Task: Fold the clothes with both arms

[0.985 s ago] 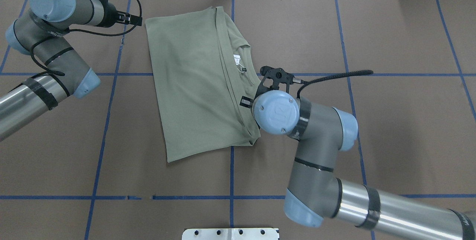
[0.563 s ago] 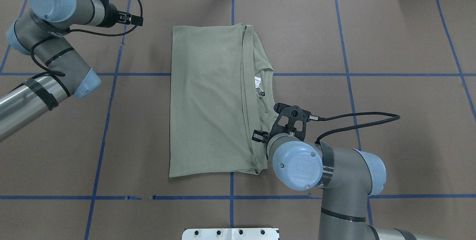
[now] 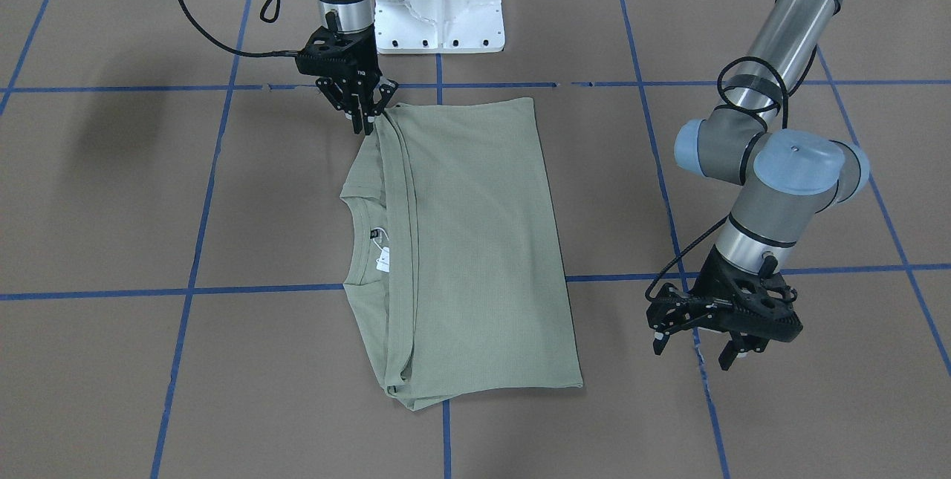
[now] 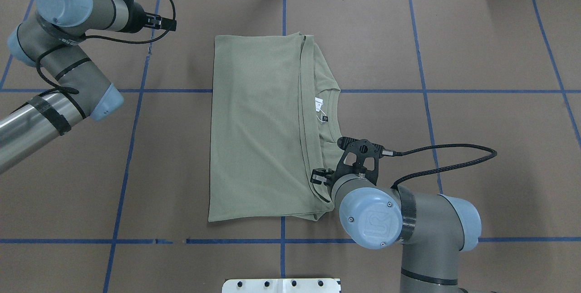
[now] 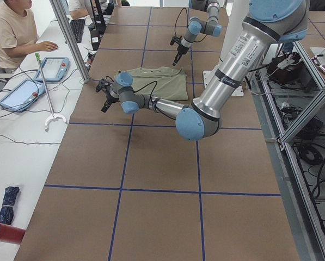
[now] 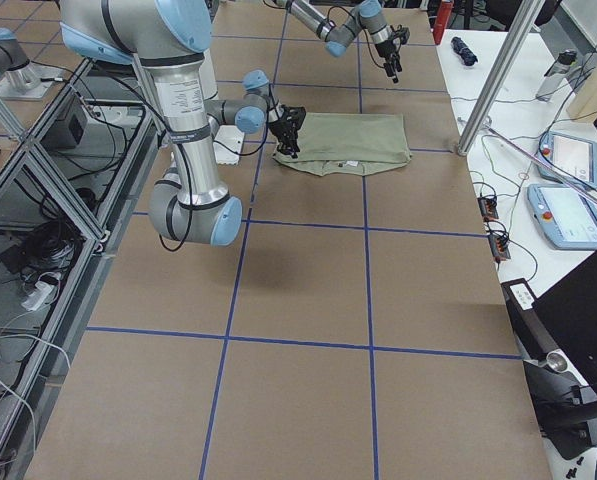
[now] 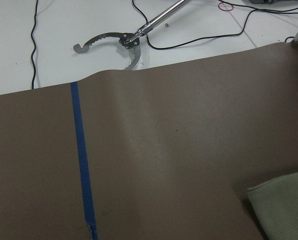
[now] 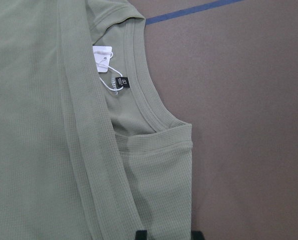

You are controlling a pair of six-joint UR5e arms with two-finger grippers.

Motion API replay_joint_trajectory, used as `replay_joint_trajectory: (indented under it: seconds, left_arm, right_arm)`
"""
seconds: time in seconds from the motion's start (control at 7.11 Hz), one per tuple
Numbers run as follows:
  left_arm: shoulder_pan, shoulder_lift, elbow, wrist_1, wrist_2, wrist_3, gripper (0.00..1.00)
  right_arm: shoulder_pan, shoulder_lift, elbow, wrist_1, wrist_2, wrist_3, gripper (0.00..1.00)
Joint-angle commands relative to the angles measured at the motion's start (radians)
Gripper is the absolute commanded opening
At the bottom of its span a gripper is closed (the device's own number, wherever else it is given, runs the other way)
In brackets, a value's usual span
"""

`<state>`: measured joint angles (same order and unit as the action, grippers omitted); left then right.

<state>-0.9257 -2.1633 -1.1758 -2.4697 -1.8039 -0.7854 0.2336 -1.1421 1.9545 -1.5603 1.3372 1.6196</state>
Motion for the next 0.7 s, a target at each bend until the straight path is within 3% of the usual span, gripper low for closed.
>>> replay_joint_trajectory:
  seconds: [0.0,0.42,0.56]
  left_arm:
    - [0.005,0.007,-0.018,0.0,0.0,0.0,1.0]
    - [0.008,0.026,-0.028,0.0,0.0,-0.002,1.0]
    - [0.01,0.028,-0.027,0.0,0.0,-0.002,1.0]
  right_arm:
    - [0.07,0.085,-0.064,-0.007,0.121,-0.214,1.0]
    - [0.078,0.133,-0.158,-0.012,0.261,-0.484,1.0]
    - [0.053,0.131,-0.16,-0.017,0.261,-0.486,0.79]
